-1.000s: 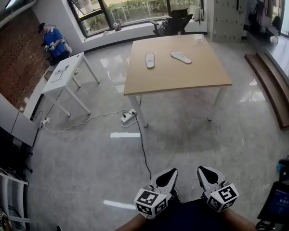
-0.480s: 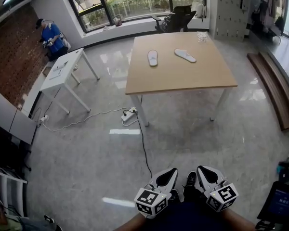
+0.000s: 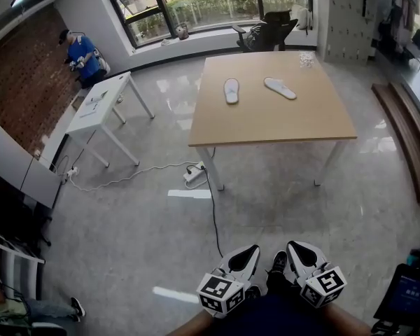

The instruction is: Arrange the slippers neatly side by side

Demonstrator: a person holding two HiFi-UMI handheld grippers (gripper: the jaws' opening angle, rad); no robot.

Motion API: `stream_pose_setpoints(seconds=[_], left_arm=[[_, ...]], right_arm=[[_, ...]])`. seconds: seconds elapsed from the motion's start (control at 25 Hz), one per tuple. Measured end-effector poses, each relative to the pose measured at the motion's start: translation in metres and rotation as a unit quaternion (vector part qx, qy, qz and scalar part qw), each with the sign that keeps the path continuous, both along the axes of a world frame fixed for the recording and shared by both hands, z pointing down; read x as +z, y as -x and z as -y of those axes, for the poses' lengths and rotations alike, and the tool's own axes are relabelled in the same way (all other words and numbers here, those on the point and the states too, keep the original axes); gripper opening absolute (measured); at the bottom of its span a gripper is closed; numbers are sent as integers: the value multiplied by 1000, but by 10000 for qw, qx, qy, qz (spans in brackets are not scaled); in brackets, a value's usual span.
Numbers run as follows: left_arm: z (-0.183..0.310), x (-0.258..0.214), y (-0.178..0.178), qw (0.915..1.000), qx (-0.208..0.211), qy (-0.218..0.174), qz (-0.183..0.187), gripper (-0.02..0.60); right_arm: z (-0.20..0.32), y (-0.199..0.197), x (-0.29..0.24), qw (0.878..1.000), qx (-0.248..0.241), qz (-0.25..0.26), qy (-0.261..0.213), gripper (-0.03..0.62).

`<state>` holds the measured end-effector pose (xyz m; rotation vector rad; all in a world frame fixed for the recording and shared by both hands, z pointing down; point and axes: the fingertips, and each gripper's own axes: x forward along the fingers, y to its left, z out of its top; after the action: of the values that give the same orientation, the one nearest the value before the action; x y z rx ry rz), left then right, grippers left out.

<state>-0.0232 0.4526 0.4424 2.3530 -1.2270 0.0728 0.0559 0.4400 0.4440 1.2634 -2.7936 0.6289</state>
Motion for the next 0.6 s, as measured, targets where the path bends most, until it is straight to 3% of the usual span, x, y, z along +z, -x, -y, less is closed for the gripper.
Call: stream_pose_setpoints(seconds=[0.16,0.4,0.6], left_arm=[[34,3,-6,10000,-73,9,30,3],[77,-2,-25,9999,-62,-4,92,3],[133,-7,-59,9997,-130,-3,194,3]], right_arm=[[35,-8,8,9998,-62,-164,43,12],[78,-19,-3,9999,-112,54,77,11],[136,-60,-4,9999,-66,98,89,12]])
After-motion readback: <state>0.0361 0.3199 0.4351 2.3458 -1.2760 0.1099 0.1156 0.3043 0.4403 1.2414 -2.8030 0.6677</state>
